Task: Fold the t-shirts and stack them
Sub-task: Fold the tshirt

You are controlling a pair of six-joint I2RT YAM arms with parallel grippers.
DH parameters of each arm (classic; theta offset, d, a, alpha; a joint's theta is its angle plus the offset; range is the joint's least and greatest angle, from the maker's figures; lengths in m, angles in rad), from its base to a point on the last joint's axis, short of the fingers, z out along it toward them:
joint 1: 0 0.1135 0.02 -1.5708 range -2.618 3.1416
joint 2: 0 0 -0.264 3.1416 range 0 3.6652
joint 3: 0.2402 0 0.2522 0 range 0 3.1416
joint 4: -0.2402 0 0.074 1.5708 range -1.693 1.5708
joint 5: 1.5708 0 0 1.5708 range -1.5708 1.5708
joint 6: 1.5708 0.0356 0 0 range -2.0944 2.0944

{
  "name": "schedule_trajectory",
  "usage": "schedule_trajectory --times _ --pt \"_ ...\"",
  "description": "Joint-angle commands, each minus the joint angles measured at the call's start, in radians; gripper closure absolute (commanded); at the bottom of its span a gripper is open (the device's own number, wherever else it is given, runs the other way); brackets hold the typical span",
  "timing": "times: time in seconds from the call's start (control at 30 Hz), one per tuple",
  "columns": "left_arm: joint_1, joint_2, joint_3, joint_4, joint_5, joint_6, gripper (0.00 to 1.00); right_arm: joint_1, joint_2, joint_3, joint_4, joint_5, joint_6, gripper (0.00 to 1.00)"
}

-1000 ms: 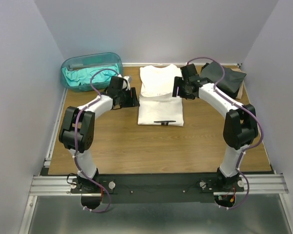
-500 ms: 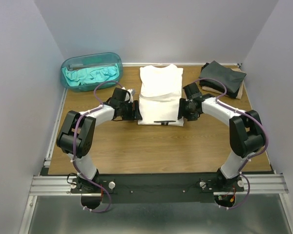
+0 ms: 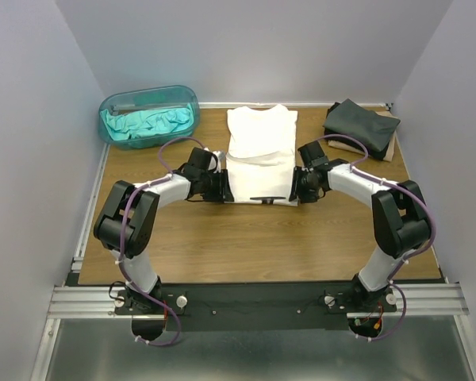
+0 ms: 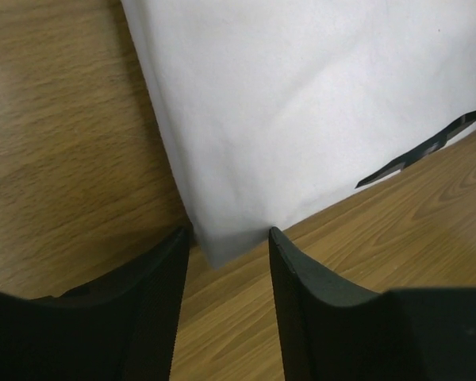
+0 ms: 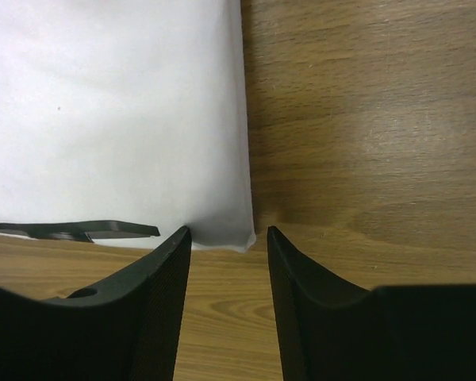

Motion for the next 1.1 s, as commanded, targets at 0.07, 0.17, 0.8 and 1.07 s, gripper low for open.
schedule_trajectory --times 0.07,0.17,0.8,1.07 --pt "-0.018 0.045 -0.007 0.011 -0.011 -0.009 0.62 -0.004 0.042 -0.037 0.055 -0.018 0.012 0.55" --pt "-0.018 0.056 -0.004 0.014 -0.011 -0.007 0.74 -0.004 0.051 -0.041 0.069 -0.032 0.004 0.6" --pt "-0.12 -0.247 -0.214 -0.209 0.006 0.007 1.0 0.022 -0.223 -0.263 -0.187 -0.222 -0.045 1.0" --pt "-0.288 -0.486 -0.343 -0.288 0.053 -0.167 1.0 0.177 -0.416 -0.383 -0.334 -0.25 0.107 1.0"
